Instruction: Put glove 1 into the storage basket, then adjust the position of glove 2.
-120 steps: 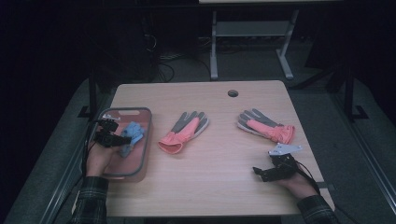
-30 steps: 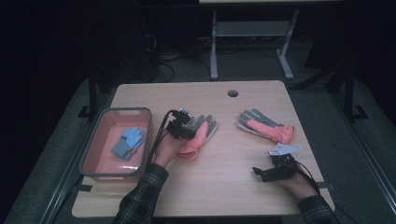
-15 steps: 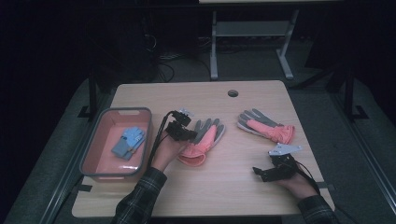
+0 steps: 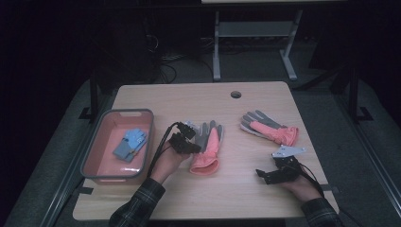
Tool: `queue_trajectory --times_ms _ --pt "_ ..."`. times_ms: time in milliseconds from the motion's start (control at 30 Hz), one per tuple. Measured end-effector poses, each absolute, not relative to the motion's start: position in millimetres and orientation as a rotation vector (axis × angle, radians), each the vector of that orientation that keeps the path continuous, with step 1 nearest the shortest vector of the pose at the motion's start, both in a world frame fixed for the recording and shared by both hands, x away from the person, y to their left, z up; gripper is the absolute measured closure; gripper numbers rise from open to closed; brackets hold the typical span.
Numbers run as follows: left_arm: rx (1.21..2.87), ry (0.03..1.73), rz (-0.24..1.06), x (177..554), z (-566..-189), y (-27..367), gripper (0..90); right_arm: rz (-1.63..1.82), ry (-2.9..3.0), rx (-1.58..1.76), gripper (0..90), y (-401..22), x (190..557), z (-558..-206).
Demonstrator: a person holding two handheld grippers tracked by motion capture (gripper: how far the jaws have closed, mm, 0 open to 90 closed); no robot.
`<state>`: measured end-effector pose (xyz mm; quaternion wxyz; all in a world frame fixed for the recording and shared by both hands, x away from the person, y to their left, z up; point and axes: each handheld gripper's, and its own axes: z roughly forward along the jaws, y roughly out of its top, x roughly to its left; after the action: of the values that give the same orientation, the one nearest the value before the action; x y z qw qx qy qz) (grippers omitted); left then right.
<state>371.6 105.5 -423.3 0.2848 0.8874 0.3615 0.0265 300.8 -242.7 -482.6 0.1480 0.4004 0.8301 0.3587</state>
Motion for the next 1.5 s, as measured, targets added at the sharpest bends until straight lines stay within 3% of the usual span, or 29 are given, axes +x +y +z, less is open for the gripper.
queue_trajectory --times_ms 600,933,1300,1400,1433,1500 --pt "2.381 0.746 -0.049 326 -428 60 89.7 1.028 2.389 1.154 7.6 -243 301 -482" --pt "2.326 0.712 0.032 315 -425 97 88.7 1.029 2.389 1.154 7.6 -243 301 -482" --pt "2.294 0.76 0.132 299 -441 148 74.3 1.027 2.388 1.155 7.7 -243 301 -482" --pt "2.306 0.752 0.183 293 -448 156 58.8 1.027 2.388 1.158 8.1 -242 300 -482" --pt "2.309 0.754 0.193 292 -450 157 58.8 1.029 2.388 1.148 8.9 -243 300 -482" --pt "2.309 0.758 0.199 288 -456 159 51.7 1.036 2.397 1.131 16.3 -243 300 -481"
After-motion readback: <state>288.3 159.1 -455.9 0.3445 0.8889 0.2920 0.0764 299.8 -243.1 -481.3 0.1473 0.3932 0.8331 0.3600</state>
